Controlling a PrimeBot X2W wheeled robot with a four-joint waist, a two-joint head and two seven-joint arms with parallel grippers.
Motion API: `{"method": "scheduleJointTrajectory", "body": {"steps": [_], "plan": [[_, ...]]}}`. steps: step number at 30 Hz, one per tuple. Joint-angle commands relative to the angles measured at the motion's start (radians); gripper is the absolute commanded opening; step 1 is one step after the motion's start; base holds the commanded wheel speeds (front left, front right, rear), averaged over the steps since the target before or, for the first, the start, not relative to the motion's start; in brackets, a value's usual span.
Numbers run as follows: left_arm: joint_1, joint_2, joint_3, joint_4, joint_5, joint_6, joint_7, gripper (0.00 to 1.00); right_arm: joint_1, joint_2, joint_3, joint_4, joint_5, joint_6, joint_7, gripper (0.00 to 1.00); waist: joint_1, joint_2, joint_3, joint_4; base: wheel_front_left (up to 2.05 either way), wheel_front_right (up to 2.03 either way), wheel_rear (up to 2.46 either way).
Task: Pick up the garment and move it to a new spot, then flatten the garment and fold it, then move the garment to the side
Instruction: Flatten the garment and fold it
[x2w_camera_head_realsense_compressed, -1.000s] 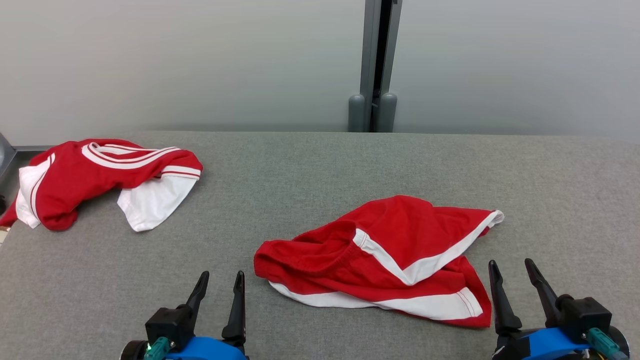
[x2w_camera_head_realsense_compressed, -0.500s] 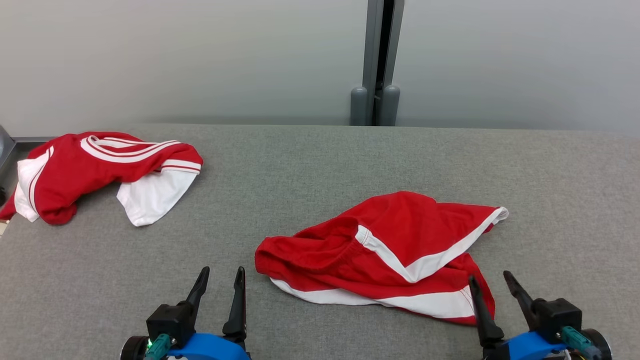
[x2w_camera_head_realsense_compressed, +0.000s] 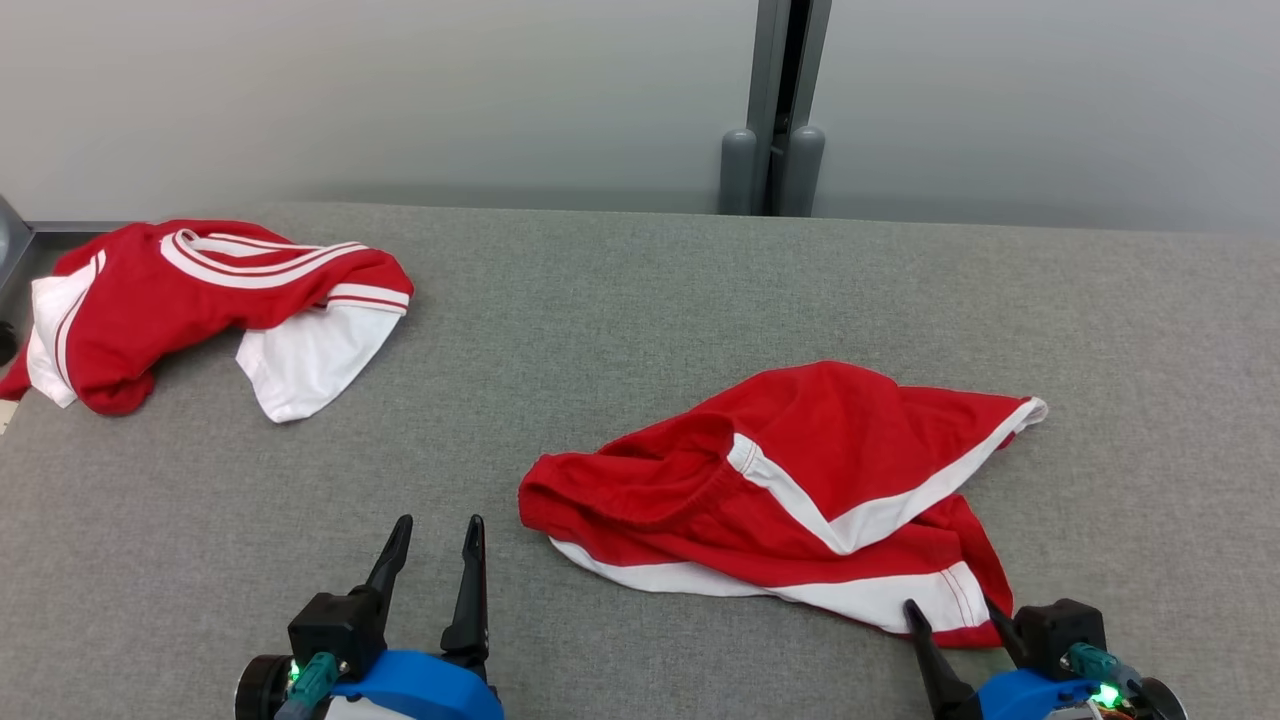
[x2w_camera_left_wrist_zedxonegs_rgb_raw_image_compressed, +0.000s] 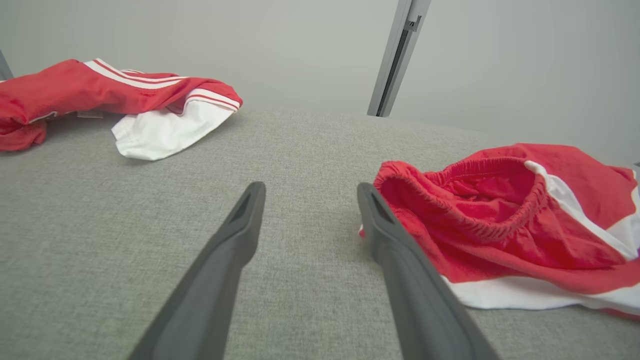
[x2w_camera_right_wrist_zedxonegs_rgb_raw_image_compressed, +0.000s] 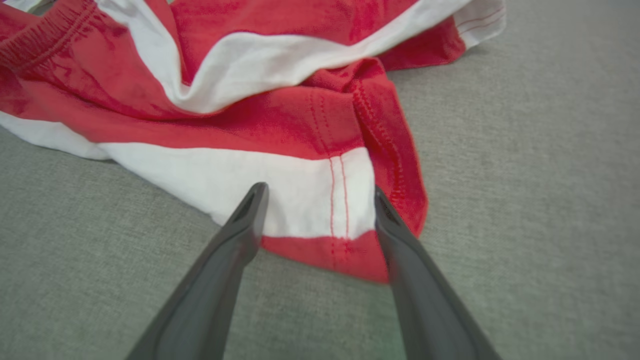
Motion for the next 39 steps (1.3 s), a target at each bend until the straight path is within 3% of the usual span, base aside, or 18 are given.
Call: {"method": "scheduleJointTrajectory", "body": {"steps": [1,5,7,8,9,10,13,21,35,36,38,39], "plan": [[-0.015,-0.004,0.004,0.003,0.007,-0.003,-0.005,1.0,-0.012,-0.004,0.007,-0.003,0.012,0.0,0.001,1.0,0.0,0.0,0.002,0.0,0.0,0.0,0.0],[-0.017,-0.007,0.013,0.011,0.015,-0.011,-0.005,1.0,-0.031,-0.004,0.027,0.002,0.026,0.0,0.021,0.98,0.0,0.0,0.005,-0.001,0.0,0.0,0.0],[-0.017,-0.006,0.007,0.022,0.022,-0.02,-0.005,1.0,-0.042,-0.004,0.034,0.007,0.037,0.0,0.025,0.58,0.0,0.0,0.006,-0.002,0.0,0.0,0.0],[-0.018,-0.003,-0.001,0.032,0.024,-0.027,-0.005,1.0,-0.049,-0.004,0.035,0.01,0.04,0.0,0.024,0.43,0.0,0.0,0.007,-0.003,0.0,0.0,0.0],[-0.021,-0.001,-0.008,0.041,0.024,-0.033,-0.005,1.0,-0.054,-0.004,0.035,0.013,0.041,0.0,0.024,0.43,0.0,0.0,0.007,-0.003,0.0,0.0,0.0],[-0.024,0.002,-0.014,0.052,0.025,-0.041,-0.003,1.0,-0.061,-0.004,0.035,0.015,0.044,0.0,0.022,0.26,0.0,0.0,0.008,-0.003,0.0,0.0,0.0],[-0.038,0.019,-0.045,0.083,0.043,-0.066,0.014,1.0,-0.072,-0.004,0.023,0.014,0.06,0.0,0.009,0.0,0.0,0.0,0.01,-0.003,0.0,0.0,0.0],[-0.128,0.061,-0.168,0.181,0.129,-0.118,0.032,1.0,-0.088,-0.004,-0.02,0.019,0.059,0.0,-0.005,0.0,0.0,0.0,0.025,-0.005,0.0,0.0,0.0],[-0.302,0.036,-0.301,0.368,0.183,-0.141,0.0,1.0,-0.154,-0.005,-0.054,0.019,0.128,0.0,-0.012,0.0,0.0,0.0,0.063,-0.042,0.0,0.0,0.0],[-0.307,0.036,-0.308,0.372,0.182,-0.142,-0.001,0.86,-0.155,-0.005,-0.054,0.019,0.13,0.0,-0.012,0.0,0.0,0.0,0.066,-0.044,0.0,0.0,0.0],[-0.314,0.037,-0.32,0.378,0.177,-0.142,-0.004,0.44,-0.16,-0.005,-0.058,0.019,0.136,0.0,-0.015,0.0,0.0,0.0,0.07,-0.047,0.0,0.0,0.0],[-0.315,0.039,-0.327,0.379,0.172,-0.143,-0.004,0.32,-0.164,-0.005,-0.058,0.019,0.139,0.0,-0.017,0.0,0.0,0.0,0.072,-0.048,0.0,0.0,0.0]]}}
